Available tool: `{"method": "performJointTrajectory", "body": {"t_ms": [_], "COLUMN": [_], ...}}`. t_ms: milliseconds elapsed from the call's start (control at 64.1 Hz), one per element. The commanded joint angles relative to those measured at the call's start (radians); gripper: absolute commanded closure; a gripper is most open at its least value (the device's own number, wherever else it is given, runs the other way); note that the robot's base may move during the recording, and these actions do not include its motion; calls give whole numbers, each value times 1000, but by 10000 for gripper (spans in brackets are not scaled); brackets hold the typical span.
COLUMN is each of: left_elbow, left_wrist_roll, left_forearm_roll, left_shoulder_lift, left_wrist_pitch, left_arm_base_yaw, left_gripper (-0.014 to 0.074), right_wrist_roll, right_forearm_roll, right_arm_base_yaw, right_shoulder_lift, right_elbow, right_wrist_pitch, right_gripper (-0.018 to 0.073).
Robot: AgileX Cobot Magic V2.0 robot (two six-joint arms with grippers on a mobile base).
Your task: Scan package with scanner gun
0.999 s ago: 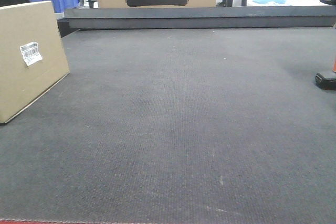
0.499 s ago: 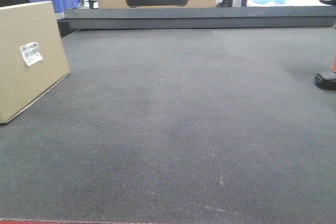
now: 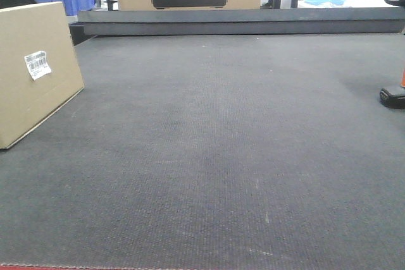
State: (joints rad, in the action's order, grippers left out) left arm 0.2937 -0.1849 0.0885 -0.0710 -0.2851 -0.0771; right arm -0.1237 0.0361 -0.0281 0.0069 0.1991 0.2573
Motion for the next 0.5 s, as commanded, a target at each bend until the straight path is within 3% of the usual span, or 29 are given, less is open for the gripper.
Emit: {"method": "performJointTrajectory", "body": {"t_ms": [0, 484], "left_elbow": [-1, -1], "left_wrist_roll": [1, 1], "left_forearm_roll": [4, 4], "left_shoulder_lift": [9, 9], "left_wrist_pitch": [22, 22], "left_arm_base_yaw": [-1, -1], "left_gripper": [708, 708], "right_wrist_roll": [2, 10], "right_forearm_roll": [6, 13], "right_arm_base_yaw": [1, 1], "right_shoulder_lift": [-7, -7], "right_elbow": [1, -7], "right_wrist_pitch": [-41, -56], "right_gripper": [721, 721]}}
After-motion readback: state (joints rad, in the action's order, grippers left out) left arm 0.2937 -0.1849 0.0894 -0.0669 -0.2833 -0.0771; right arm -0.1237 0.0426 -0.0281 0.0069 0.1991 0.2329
